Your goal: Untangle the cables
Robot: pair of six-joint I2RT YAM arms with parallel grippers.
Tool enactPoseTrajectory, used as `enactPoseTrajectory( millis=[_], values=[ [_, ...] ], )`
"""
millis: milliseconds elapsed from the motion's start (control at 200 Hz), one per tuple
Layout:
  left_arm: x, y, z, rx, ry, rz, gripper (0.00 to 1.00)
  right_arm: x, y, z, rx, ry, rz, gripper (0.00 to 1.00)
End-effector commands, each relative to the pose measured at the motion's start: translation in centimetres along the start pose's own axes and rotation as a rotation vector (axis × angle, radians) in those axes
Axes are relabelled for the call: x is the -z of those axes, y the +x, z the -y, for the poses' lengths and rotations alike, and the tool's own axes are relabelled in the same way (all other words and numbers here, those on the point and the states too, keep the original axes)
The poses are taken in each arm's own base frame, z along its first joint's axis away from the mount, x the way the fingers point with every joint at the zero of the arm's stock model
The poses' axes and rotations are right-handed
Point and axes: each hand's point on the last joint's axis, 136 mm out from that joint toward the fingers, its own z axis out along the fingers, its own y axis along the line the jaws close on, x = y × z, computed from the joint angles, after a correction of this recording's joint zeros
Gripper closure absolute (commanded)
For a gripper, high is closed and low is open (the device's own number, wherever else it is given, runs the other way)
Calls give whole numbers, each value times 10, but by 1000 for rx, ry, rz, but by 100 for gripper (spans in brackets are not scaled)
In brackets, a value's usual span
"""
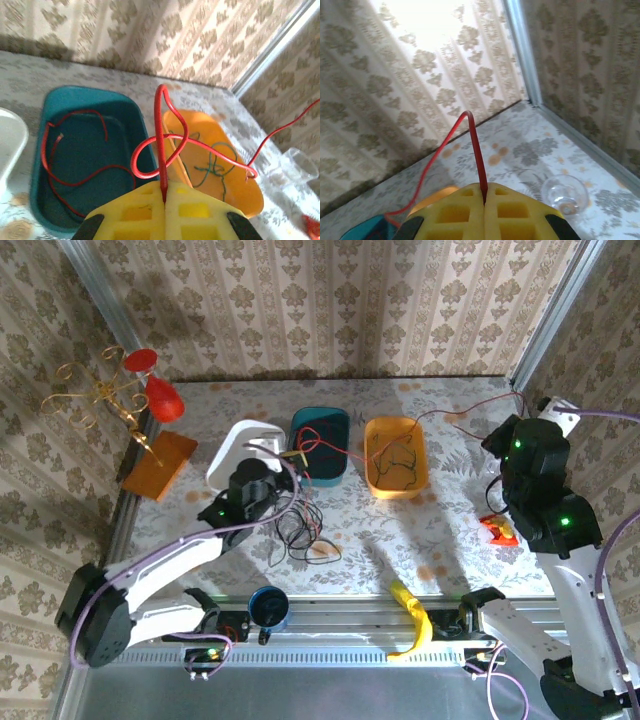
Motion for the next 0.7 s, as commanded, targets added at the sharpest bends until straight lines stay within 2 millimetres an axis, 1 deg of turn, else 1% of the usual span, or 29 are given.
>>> enactPoseTrajectory(
  millis=[0, 50, 160, 270, 320, 335, 370, 530, 555, 605, 695],
  values=[
    [23, -28, -7, 71, 14, 85, 100, 1, 0, 32, -43, 141, 26, 100],
    [34, -40, -15, 77, -11, 118, 100, -1, 1, 37, -53, 162, 25, 100],
    [63, -63, -42, 91, -108, 182, 100, -6, 4, 50, -82, 203, 19, 100],
    [93, -81, -65, 100, -203, 230, 100, -12, 10, 62, -122, 229, -9, 100],
    [104, -85, -71, 95, -232, 240, 100, -16, 11, 68, -144, 240, -22, 100],
    [109, -88, -78, 99, -260, 251, 100, -18, 12, 70, -151, 245, -28, 100],
    [117, -91, -85, 104, -288, 264, 100, -20, 14, 75, -169, 256, -36, 100],
    [143, -94, -108, 140, -379, 282, 100, -26, 20, 102, -284, 319, -57, 100],
    [146, -94, -109, 147, -381, 286, 100, -29, 21, 102, -297, 306, -64, 100],
    [148, -97, -107, 149, -362, 291, 100, -34, 22, 93, -301, 251, -80, 100],
    [147, -103, -93, 132, -294, 291, 100, -43, 20, 61, -309, 80, -101, 100]
  ],
)
